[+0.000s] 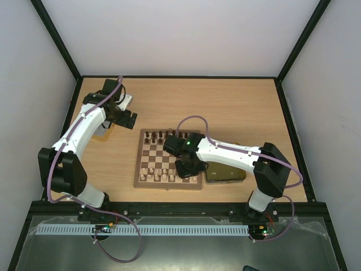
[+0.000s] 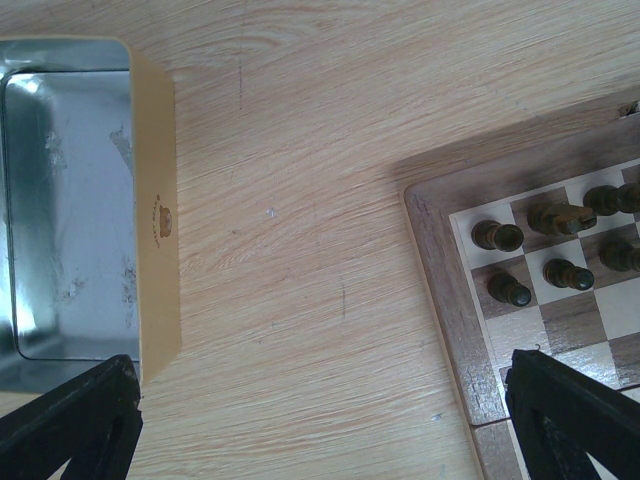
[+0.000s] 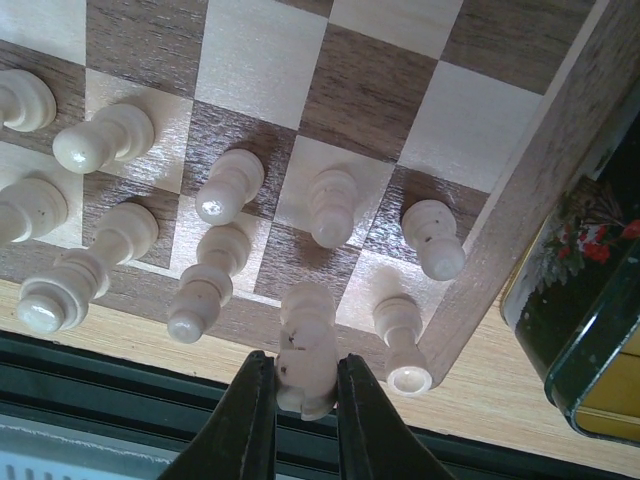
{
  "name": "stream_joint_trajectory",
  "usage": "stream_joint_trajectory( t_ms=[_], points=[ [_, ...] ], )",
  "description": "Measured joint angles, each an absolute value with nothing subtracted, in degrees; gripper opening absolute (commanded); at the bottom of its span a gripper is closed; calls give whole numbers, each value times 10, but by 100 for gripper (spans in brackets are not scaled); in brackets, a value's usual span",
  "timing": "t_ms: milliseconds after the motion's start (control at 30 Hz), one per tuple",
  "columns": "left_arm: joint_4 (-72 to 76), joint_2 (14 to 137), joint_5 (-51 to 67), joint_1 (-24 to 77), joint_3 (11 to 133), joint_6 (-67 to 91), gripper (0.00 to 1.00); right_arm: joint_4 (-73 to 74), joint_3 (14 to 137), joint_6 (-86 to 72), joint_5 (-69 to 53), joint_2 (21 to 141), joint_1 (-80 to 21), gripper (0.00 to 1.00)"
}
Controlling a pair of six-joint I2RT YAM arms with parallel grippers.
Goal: Set up the chess pieces on the board
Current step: Place the chess piece on the chessboard.
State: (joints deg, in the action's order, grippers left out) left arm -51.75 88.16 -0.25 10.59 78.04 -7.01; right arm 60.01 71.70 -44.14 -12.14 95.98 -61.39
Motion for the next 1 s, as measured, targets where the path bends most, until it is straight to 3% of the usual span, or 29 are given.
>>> stream_joint_trajectory(
  t_ms=[1000],
  points=[
    [-518,882,-3,106,780,-70,99,586,708,-435,-128,977,-615,13]
  ],
)
